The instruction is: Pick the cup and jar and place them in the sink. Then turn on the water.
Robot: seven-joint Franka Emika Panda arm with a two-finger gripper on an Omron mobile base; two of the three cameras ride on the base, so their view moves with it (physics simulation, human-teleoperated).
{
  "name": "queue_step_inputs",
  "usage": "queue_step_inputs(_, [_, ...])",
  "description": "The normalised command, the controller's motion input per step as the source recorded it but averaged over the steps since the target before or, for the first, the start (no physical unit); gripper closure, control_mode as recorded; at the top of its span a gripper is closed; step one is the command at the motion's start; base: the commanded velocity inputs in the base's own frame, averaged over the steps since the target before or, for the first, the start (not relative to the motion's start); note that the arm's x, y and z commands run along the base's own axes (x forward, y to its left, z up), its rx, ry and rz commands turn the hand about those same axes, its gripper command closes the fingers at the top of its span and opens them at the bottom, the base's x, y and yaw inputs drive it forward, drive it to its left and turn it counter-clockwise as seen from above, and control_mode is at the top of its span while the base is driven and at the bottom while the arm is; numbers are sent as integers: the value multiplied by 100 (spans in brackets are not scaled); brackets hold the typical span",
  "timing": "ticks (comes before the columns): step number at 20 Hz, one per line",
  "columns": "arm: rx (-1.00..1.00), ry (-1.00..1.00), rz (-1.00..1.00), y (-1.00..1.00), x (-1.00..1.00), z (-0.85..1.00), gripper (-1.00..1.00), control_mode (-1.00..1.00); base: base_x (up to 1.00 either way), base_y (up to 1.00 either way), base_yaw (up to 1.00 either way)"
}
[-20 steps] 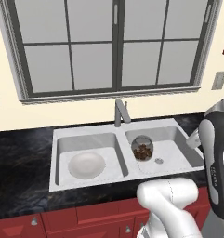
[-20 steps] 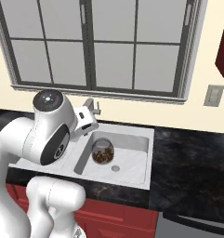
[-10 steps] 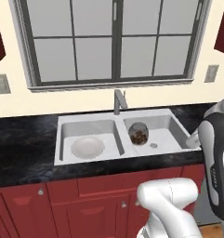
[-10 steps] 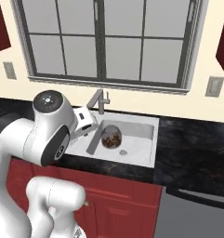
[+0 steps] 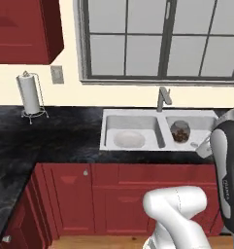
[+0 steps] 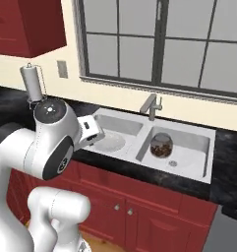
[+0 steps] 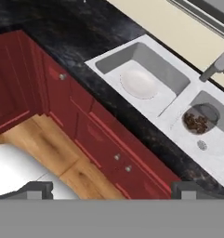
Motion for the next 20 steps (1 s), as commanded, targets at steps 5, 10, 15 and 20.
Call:
queue_step_inputs(5, [0, 0, 0, 0, 0, 0, -100, 100, 1, 78, 58])
queue_step_inputs(10, [0, 0, 0, 0, 0, 0, -100, 100, 15, 81, 65])
queue_step_inputs(15, [0, 0, 0, 0, 0, 0, -100, 100, 18, 64, 69])
queue_step_inputs(20, [0, 0, 0, 0, 0, 0, -100, 100, 23, 30, 66])
